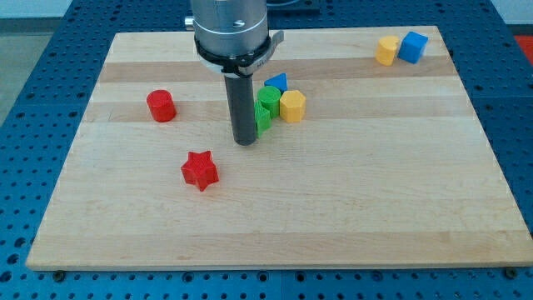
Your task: Move your arm to the blue cube
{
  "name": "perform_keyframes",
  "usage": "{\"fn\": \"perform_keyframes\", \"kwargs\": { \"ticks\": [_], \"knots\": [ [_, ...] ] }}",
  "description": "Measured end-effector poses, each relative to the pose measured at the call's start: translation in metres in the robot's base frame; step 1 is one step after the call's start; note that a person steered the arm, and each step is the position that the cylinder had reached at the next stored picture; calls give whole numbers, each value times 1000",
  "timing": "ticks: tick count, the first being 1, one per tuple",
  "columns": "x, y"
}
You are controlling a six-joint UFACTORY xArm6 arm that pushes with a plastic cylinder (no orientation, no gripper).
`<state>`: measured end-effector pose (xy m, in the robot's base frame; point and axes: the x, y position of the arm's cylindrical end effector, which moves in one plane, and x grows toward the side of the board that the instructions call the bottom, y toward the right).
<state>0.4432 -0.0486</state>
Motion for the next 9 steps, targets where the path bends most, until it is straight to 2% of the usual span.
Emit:
{"fn": "perform_keyframes", "kwargs": {
  "ticks": [1, 2, 3, 5, 6, 9],
  "knots": [
    [9, -8],
    [40, -11],
    [42, 35],
    [11, 156],
    [-16, 181],
    [-106, 182]
  ]
}}
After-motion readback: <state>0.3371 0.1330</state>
